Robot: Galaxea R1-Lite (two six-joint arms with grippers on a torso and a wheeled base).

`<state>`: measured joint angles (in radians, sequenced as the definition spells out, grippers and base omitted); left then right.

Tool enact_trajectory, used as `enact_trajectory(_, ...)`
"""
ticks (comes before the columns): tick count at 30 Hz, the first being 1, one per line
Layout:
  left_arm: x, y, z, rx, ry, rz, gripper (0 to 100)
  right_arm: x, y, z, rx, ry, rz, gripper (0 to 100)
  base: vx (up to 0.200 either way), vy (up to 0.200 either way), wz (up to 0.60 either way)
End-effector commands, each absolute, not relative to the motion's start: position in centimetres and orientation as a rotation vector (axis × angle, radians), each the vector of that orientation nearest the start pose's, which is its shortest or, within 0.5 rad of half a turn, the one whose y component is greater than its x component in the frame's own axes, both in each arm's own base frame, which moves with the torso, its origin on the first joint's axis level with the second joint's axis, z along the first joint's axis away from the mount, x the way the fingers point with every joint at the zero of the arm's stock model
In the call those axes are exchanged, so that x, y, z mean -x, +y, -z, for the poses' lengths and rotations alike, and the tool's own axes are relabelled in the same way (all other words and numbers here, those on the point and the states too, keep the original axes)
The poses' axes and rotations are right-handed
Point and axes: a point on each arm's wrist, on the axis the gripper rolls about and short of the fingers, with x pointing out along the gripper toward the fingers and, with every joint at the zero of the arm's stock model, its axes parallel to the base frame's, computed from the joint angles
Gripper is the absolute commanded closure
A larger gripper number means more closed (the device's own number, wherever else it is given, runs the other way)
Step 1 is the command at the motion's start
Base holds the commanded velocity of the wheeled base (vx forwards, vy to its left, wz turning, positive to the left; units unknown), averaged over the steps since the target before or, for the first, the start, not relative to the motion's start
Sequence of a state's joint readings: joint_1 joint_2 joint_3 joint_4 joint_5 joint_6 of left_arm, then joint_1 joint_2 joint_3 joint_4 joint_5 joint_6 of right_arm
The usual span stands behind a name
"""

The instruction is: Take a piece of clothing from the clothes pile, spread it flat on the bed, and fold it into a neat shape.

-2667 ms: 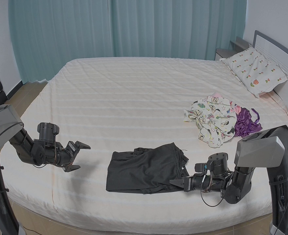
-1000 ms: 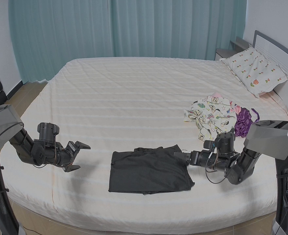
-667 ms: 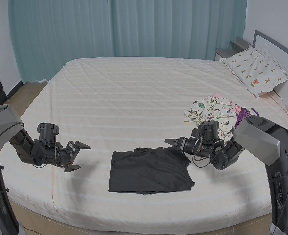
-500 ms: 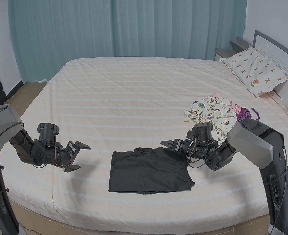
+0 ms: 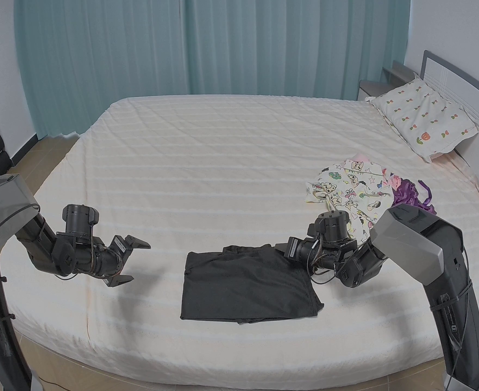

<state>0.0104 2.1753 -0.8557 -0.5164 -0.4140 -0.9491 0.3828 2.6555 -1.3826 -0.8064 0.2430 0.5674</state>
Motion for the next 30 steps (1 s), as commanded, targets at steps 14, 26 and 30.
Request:
enact_trajectory(14, -35.7, -0.5, -2.4, 1.055, 0.922, -0.023, 0, -46.1, 15.9, 4.5, -0.562, 0.578, -0.353, 100, 0.0, 0.0, 0.0)
enact_trajectory(26, -35.7, -0.5, -2.3, 1.056, 0.924, -0.024, 0, -46.4, 14.5, 5.4, -0.566, 0.604, -0.304, 100, 0.0, 0.0, 0.0)
enact_trajectory(30, -35.7, -0.5, -2.4, 1.055, 0.921, -0.023, 0, -46.4, 14.6, 5.5, -0.565, 0.607, -0.303, 100, 0.0, 0.0, 0.0)
